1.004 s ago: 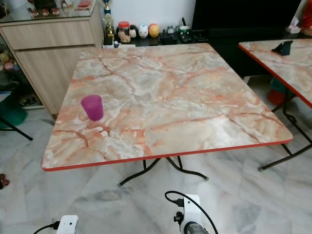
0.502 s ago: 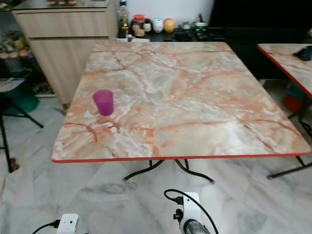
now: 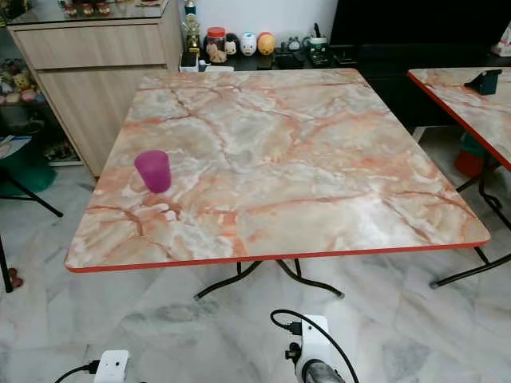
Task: Setting the table
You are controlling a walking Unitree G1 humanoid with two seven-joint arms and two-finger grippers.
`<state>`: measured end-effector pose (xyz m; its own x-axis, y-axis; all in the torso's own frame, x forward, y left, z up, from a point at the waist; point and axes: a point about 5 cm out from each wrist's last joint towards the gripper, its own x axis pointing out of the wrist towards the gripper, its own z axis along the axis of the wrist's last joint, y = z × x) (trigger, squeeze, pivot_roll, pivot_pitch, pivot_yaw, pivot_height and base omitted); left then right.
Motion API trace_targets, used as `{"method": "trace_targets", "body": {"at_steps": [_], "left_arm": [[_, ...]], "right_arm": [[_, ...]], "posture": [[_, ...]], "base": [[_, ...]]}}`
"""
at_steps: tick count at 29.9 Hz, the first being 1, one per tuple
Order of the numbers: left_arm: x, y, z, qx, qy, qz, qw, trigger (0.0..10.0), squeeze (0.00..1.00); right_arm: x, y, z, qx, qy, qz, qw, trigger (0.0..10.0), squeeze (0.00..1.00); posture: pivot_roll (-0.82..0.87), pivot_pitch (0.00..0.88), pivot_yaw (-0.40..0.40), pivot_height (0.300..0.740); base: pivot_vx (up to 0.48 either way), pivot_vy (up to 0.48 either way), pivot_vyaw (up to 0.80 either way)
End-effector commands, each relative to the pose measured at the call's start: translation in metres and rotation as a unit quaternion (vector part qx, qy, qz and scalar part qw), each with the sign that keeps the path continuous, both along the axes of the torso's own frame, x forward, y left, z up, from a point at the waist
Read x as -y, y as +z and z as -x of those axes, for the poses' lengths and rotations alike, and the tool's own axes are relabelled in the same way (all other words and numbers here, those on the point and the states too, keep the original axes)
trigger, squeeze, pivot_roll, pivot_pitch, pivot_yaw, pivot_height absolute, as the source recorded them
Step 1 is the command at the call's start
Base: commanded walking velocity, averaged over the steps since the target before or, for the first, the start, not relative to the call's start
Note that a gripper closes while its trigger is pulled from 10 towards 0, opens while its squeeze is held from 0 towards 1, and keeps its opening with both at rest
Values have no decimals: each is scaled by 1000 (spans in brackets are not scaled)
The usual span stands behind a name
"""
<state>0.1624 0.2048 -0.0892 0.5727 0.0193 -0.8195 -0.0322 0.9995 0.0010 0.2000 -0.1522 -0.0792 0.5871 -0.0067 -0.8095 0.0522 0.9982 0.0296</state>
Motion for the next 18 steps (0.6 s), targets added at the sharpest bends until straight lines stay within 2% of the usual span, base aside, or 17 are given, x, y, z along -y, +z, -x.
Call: {"method": "trace_targets", "body": {"at_steps": [1, 13, 18], "left_arm": [[-1, -1, 2, -2, 6, 3, 1000, 10000, 0], [0, -1, 2, -2, 6, 3, 1000, 10000, 0], [0, -1, 2, -1, 7, 3, 1000, 10000, 0]], "right_arm": [[0, 0, -1, -1, -1, 1, 1000, 10000, 0], [0, 0, -1, -2, 0, 3, 1000, 10000, 0], [0, 0, -1, -2, 1, 3, 1000, 10000, 0]], "posture": [[6, 0, -14, 736], [5, 0, -15, 736], [5, 0, -15, 736]], "base": [[0, 0, 0], [0, 0, 0], [256, 0, 0]]}}
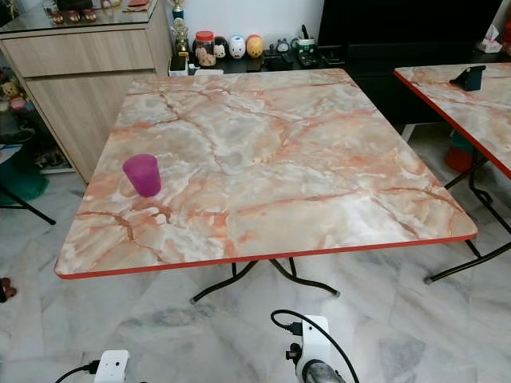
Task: Setting the table
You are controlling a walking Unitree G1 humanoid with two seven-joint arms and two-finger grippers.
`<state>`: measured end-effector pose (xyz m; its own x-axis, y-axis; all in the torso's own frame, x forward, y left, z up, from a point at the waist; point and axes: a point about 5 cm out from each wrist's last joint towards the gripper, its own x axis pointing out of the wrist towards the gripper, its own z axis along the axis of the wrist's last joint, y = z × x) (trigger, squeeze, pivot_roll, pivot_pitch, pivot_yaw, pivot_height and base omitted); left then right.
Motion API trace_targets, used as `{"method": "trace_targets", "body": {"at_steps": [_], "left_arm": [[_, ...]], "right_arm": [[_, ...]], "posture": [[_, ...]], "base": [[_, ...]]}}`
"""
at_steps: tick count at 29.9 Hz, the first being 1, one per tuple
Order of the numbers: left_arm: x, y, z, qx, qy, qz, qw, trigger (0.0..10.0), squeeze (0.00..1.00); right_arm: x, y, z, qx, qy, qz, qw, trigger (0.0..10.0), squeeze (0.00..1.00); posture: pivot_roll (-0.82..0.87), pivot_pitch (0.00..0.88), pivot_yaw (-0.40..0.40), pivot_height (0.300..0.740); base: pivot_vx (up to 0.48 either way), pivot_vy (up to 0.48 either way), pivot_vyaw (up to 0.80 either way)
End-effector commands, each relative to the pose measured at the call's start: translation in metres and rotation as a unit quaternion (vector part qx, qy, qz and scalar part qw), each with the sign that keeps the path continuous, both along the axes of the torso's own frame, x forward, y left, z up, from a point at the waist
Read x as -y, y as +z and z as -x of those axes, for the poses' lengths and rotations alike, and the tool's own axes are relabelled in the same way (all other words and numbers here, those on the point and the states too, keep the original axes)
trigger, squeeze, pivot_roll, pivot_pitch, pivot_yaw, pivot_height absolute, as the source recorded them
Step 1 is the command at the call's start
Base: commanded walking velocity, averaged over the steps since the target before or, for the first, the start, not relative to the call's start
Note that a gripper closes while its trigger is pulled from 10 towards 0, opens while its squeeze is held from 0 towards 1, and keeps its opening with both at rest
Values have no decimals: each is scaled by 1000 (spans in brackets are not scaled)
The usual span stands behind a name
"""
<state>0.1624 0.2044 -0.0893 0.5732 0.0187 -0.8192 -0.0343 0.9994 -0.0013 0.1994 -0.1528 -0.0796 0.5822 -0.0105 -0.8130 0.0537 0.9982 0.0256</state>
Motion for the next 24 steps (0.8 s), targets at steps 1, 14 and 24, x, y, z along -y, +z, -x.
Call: {"method": "trace_targets", "body": {"at_steps": [1, 14, 24], "left_arm": [[-1, -1, 2, -2, 6, 2, 1000, 10000, 0], [-1, -1, 2, -2, 6, 0, 1000, 10000, 0], [-1, -1, 2, -2, 2, -4, 1000, 10000, 0]], "right_arm": [[0, 1, -1, 1, 2, 1, 1000, 10000, 0], [0, 1, -1, 0, 3, 1, 1000, 10000, 0], [0, 1, -1, 0, 6, 3, 1000, 10000, 0]], "posture": [[5, 0, -15, 736], [6, 0, -16, 736], [9, 0, -16, 736]], "base": [[266, 0, 0], [272, 0, 0], [0, 0, 0]]}}
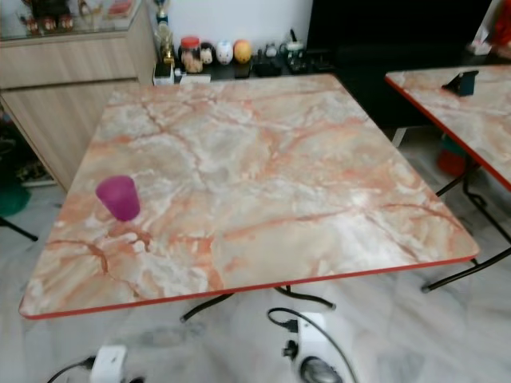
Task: Setting the table
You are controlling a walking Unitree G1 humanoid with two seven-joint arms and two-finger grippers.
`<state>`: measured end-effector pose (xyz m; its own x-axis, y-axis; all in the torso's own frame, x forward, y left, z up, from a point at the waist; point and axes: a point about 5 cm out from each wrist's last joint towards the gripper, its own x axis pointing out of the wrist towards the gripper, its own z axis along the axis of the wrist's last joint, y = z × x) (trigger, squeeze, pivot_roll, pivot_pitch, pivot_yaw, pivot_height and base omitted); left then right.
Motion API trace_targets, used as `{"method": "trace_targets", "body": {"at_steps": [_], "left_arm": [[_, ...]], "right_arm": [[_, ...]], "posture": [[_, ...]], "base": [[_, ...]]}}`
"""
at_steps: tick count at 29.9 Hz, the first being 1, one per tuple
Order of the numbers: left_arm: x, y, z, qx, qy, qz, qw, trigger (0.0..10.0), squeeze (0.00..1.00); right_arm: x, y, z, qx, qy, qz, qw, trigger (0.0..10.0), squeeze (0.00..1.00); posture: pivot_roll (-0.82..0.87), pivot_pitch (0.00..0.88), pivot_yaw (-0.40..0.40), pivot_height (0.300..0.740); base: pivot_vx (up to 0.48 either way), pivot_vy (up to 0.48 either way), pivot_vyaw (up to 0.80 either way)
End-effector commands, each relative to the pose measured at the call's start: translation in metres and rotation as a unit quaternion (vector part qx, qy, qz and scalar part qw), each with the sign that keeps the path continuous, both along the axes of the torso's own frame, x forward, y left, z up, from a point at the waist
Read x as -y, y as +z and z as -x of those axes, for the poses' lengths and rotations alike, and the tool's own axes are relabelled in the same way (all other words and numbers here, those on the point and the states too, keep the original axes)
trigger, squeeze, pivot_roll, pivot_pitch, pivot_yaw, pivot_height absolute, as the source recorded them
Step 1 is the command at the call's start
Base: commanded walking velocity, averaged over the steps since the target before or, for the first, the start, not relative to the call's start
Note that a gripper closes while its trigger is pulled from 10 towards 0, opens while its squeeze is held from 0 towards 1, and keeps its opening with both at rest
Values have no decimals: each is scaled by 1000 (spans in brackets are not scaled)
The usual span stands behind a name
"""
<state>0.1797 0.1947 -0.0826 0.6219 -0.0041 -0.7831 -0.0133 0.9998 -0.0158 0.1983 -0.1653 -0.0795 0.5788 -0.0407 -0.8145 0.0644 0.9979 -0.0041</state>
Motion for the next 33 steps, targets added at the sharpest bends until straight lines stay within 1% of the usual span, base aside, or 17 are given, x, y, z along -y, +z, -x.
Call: {"method": "trace_targets", "body": {"at_steps": [1, 5, 11, 14, 15, 19, 21, 25, 30, 31, 32, 33], "left_arm": [[-11, -7, 20, -33, 12, -11, 999, 10000, 0], [-11, -7, 19, -33, 9, -13, 999, 10000, 0], [-12, -7, 19, -32, 7, -21, 999, 10000, 0], [-13, -7, 19, -23, 39, -19, 999, 10000, 0], [-14, -6, 19, -20, 38, -21, 999, 10000, 0], [-14, -6, 19, -18, 38, -23, 999, 10000, 0], [-15, -6, 19, -18, 40, -25, 999, 10000, 0], [-15, -6, 19, -18, 40, -25, 999, 10000, 0], [-15, -6, 19, -17, 41, -23, 999, 10000, 0], [-14, -6, 18, -16, 40, -22, 999, 10000, 0], [-14, -6, 18, -16, 40, -20, 999, 10000, 0], [-14, -6, 18, -16, 40, -20, 999, 10000, 0]], "right_arm": [[-13, 1, -3, 3, 12, -11, 1000, 10000, 0], [-12, 1, -3, 9, 10, -1, 1000, 10000, 0], [-11, 1, -2, 3, 2, 7, 1000, 10000, 0], [-10, -1, 0, -11, -21, 10, 1000, 10000, 0], [-10, -1, 1, -14, -33, 12, 999, 10000, 0], [-10, -2, 2, -18, -42, 13, 999, 10000, 0], [-10, -3, 3, -29, -48, 14, 998, 10000, 0], [-10, -3, 4, -33, -45, 17, 998, 10000, 0], [-10, -2, 2, -22, -37, 21, 999, 10000, 0], [-10, -1, 1, -19, -29, 24, 999, 10000, 0], [-9, 0, -2, -6, -1, 39, 999, 10000, 0], [-9, 1, -3, -2, 9, 44, 999, 10000, 0]], "posture": [[9, 0, -16, 736], [9, 0, -18, 736], [6, 0, -18, 736], [14, 0, -20, 736], [14, 0, -20, 736], [12, 0, -16, 736], [5, 0, -9, 736], [2, 0, -7, 736], [5, 0, -11, 736], [10, 0, -13, 736], [12, 0, -14, 736], [12, 0, -14, 736]], "base": [[0, 0, 0], [0, 0, 0], [0, 0, 0], [0, 0, 0], [0, 0, 0], [0, 0, 0], [0, 0, 0], [0, 0, 0], [0, 0, 0], [0, 0, 0], [0, 0, 0], [0, 0, 0]]}}
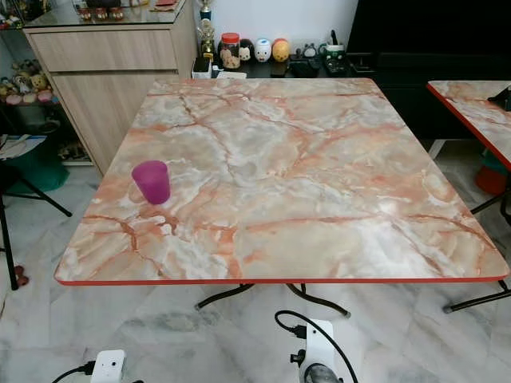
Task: Setting the table
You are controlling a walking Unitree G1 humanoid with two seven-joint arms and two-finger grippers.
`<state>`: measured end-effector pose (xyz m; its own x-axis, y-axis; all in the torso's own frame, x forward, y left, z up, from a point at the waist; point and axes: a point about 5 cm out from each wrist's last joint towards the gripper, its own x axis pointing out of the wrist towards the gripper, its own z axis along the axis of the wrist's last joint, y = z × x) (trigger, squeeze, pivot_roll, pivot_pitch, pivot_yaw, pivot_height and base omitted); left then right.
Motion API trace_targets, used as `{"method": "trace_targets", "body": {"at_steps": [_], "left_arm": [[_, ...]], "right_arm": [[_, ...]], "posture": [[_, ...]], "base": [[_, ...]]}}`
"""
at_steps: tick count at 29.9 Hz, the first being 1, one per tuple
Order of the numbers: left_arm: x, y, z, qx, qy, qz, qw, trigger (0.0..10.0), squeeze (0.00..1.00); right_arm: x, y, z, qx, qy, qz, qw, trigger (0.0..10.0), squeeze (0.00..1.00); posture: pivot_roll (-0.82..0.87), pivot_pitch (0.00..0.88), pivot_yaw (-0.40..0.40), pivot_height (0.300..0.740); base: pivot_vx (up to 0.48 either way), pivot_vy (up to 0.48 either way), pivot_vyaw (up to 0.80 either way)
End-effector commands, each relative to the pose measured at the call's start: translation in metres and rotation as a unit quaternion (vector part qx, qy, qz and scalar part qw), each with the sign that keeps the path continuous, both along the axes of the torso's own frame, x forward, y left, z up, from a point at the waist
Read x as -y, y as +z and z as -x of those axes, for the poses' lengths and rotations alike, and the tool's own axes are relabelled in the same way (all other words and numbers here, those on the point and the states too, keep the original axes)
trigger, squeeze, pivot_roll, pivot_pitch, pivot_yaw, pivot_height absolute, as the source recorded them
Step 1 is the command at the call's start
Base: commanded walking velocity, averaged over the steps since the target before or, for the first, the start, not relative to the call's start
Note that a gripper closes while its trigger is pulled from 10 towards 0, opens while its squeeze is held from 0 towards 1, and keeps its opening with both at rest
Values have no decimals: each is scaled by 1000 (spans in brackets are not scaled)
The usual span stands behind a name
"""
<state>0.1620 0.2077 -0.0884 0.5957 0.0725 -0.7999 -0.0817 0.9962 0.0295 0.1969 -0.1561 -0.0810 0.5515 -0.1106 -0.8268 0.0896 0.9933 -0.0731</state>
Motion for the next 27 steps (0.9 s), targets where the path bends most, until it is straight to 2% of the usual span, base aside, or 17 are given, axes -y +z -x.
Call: {"method": "trace_targets", "body": {"at_steps": [1, 6, 7, 8, 9, 10, 13, 15, 17, 19, 22, 24, 27], "left_arm": [[-1, 0, 1, 0, 6, 2, 1000, 10000, 0], [-1, 0, 1, -1, 4, 2, 1000, 10000, 0], [-1, 0, 1, -1, 5, 2, 1000, 10000, 0], [-1, 0, 1, -1, 5, 2, 1000, 10000, 0], [-1, -1, 2, -1, 5, 2, 1000, 10000, 0], [-1, -1, 2, -2, 5, 2, 1000, 10000, 0], [-1, -1, 2, -2, 6, 1, 1000, 10000, 0], [-1, -1, 2, -2, 7, 1, 1000, 10000, 0], [-2, 0, 2, -2, 7, 0, 1000, 10000, 0], [-2, 0, 2, -2, 5, 0, 1000, 10000, 0], [-1, 0, 1, -2, 3, 0, 1000, 10000, 0], [-1, 0, 1, 0, 3, 4, 1000, 10000, 0], [-1, 0, 1, 2, 6, 5, 1000, 10000, 0]], "right_arm": [[0, 4, -6, 20, 40, 18, 999, 10000, 0], [0, 8, -13, 47, 108, 44, 992, 10000, 0], [17, -2, 15, 57, 95, 44, 993, 10000, 0], [17, -2, 15, 57, 95, 44, 993, 10000, 0], [40, -9, 56, 75, 85, 49, 992, 10000, 0], [47, -4, 66, 109, 86, 54, 989, 10000, 0], [52, 0, 67, 130, 72, 55, 987, 10000, 0], [60, 3, 70, 146, 39, 57, 987, 10000, 0], [63, 5, 74, 158, 38, 56, 985, 10000, 0], [64, 2, 80, 146, 38, 52, 987, 10000, 0], [73, -8, 98, 89, 35, 55, 994, 10000, 0], [81, -13, 106, 49, 5, 49, 998, 10000, 0], [84, -16, 109, 27, -15, 42, 999, 10000, 0]], "posture": [[7, 0, -14, 736], [0, 0, -17, 736], [0, 0, -17, 736], [0, 0, -17, 736], [-5, 0, -17, 736], [-5, 0, -17, 736], [-9, 0, -18, 736], [-11, 0, -17, 736], [-22, 0, -12, 736], [-32, 0, -10, 736], [-28, 0, -12, 736], [-16, 0, -17, 736], [-16, 0, -17, 736]], "base": [[0, 0, 0], [0, 0, 0], [0, 0, 0], [0, 0, 0], [0, 0, 0], [0, 0, 0], [0, 0, 0], [0, 0, 0], [0, 0, 0], [0, 0, 0], [0, 0, 0], [0, 0, 0], [0, 0, 0]]}}
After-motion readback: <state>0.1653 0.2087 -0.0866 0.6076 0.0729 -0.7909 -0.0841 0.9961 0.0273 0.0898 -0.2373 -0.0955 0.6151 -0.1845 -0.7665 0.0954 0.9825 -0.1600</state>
